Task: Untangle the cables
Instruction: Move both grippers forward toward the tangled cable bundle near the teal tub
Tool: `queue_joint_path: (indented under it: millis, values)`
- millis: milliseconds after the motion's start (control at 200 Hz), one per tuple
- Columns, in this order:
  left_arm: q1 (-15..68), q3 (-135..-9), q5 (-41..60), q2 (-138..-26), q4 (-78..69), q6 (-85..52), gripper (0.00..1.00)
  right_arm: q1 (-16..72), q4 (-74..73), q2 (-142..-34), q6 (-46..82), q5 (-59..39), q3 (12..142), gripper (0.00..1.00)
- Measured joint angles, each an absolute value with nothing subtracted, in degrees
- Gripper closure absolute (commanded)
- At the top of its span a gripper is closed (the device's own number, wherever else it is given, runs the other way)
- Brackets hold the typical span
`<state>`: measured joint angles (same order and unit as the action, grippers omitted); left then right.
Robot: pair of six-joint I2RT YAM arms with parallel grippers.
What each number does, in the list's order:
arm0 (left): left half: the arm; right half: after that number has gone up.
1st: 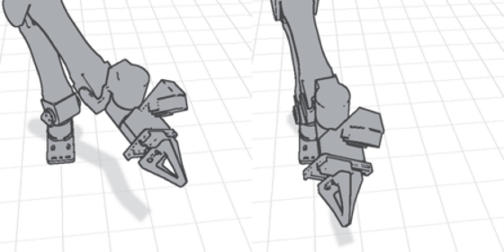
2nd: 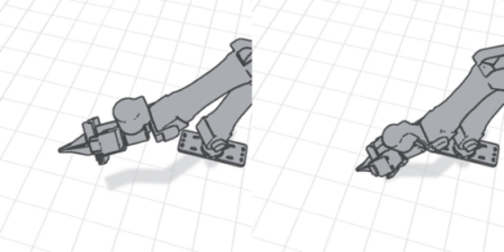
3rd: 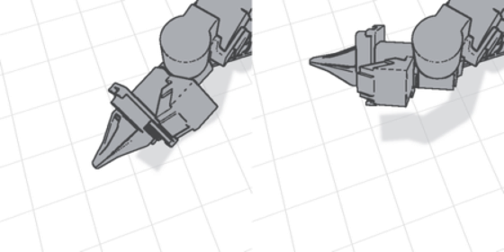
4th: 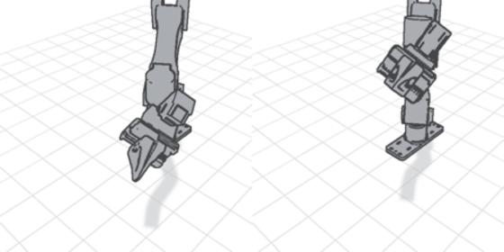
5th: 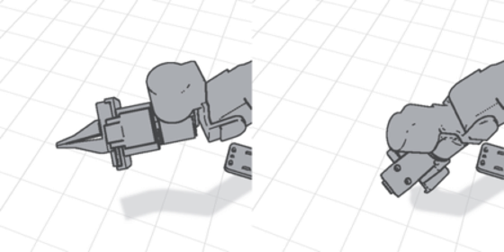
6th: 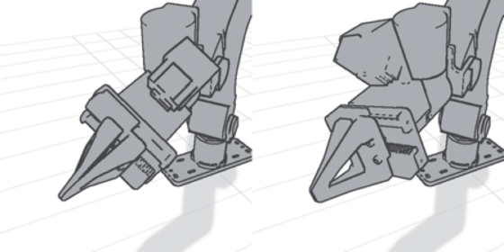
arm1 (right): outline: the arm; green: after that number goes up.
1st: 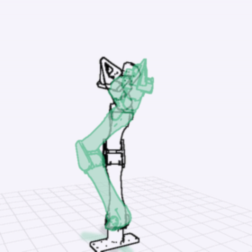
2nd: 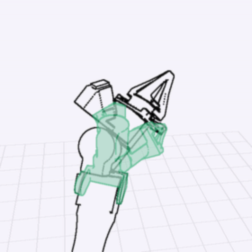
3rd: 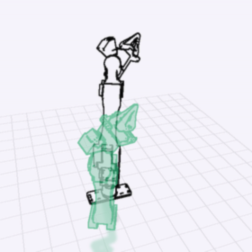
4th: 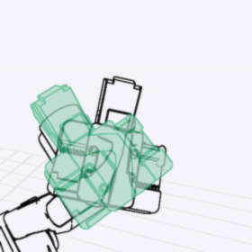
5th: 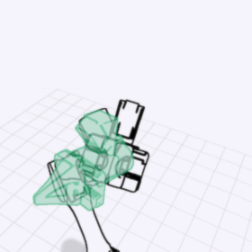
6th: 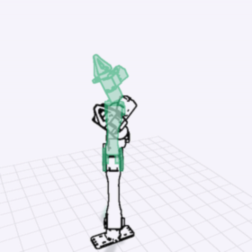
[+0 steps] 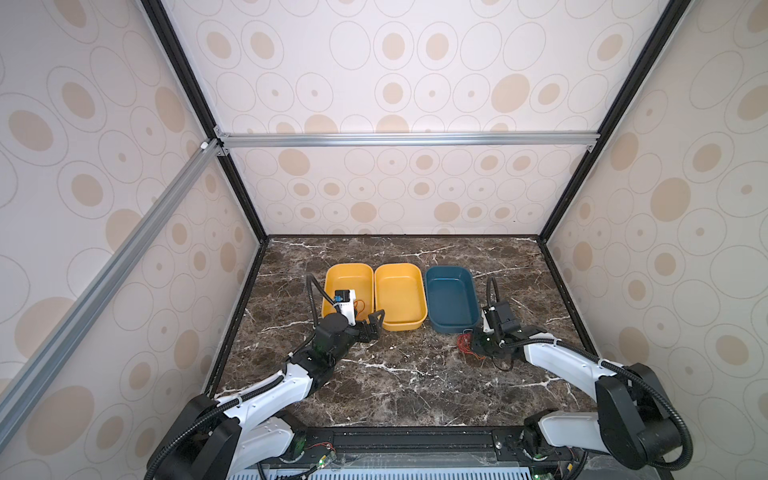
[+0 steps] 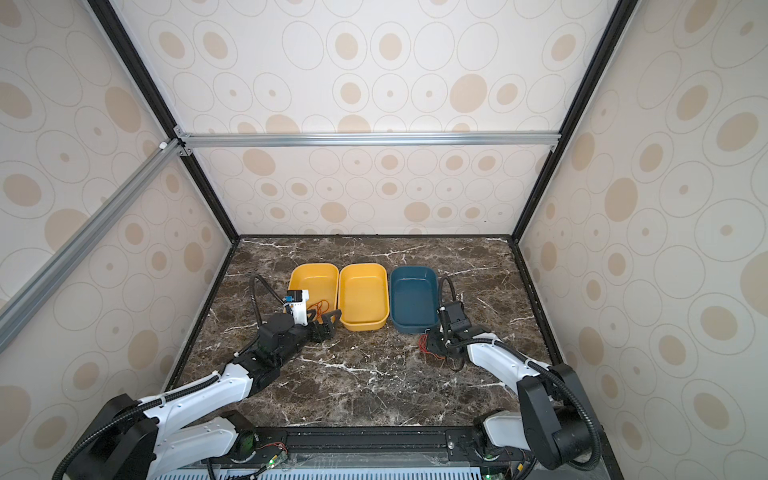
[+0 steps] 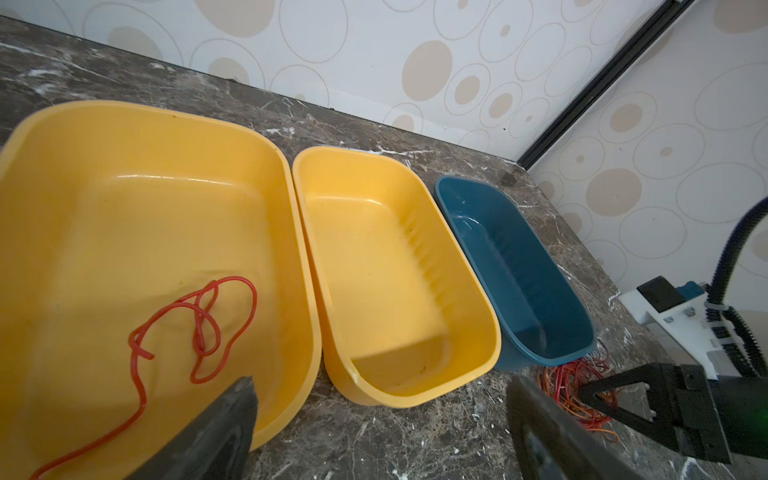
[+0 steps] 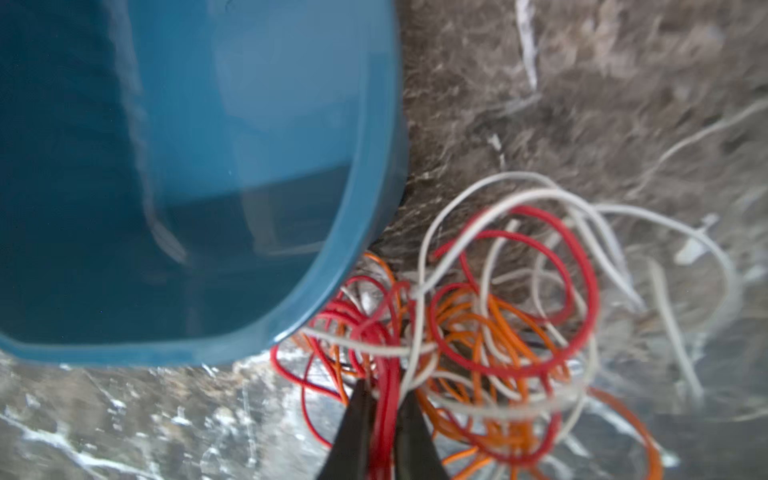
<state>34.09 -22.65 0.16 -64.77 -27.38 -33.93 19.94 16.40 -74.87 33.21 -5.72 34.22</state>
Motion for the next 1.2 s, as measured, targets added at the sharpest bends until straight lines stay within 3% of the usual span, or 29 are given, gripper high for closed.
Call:
queue_joint_path:
  millis: [445,520,610,755,1196]
  values:
    - [37.19,-22.0,9.85,-67.68,-30.85,-35.14,0.06,27.59,11.99,-71.57,25.06,-24.38,32.8,0.99]
    - [37.65,-21.98,10.85,-68.07,-30.87,-35.14,0.05,29.63,11.42,-73.56,23.94,-26.89,33.15,0.9]
    - [38.37,-21.85,11.38,-68.45,-30.87,-35.14,0.05,32.05,11.57,-76.55,22.81,-28.71,34.28,0.65]
    - [40.23,-20.99,11.79,-68.9,-31.18,-35.4,0.05,34.41,13.54,-76.6,21.08,-28.01,35.97,0.47]
    - [48.69,-20.25,13.17,-80.86,-37.34,-38.04,0.08,32.03,28.84,-70.46,20.49,-14.46,44.23,0.52]
